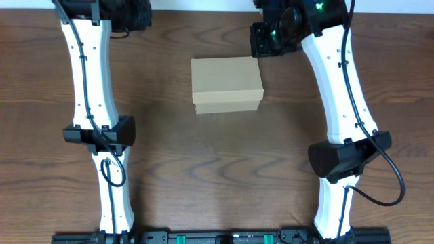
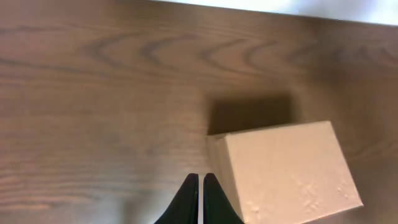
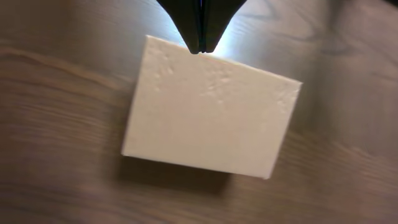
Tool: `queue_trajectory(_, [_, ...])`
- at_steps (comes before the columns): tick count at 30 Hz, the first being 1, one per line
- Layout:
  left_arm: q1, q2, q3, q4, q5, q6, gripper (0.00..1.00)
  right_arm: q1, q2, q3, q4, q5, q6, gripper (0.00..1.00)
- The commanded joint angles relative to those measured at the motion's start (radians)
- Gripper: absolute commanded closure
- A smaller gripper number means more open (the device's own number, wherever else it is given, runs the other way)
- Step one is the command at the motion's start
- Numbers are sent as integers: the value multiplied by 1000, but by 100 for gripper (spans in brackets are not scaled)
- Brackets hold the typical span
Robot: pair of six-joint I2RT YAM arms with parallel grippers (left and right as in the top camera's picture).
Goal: Pack container
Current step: 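Press down on the lid top with both grippers to seat it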
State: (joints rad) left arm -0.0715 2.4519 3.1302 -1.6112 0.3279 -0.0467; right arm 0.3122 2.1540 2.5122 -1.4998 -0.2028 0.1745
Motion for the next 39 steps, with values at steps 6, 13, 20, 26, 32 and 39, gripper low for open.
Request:
queue_trajectory(6, [-151,-10,-45,-79,8,40,95,5,105,-3,-13,65,-8,99])
queue_trajectory(13, [-235,-19,-241,-79,-47,60,95,5,182,-3,-27,61,-13,99])
queue_trajectory(20, [-232,-31,-427,-79,-46,71,95,5,198,-3,-34,65,-42,99])
queue_trajectory(26, [-232,-31,-543,-79,-39,93,95,5,204,-9,-42,68,-42,99])
queue_trajectory(32, [-235,-31,-615,-79,-39,105,95,6,204,-94,-42,68,-41,99])
queue_trajectory(39, [-235,-31,-720,-74,-40,122,94,11,204,-197,-8,68,-41,99])
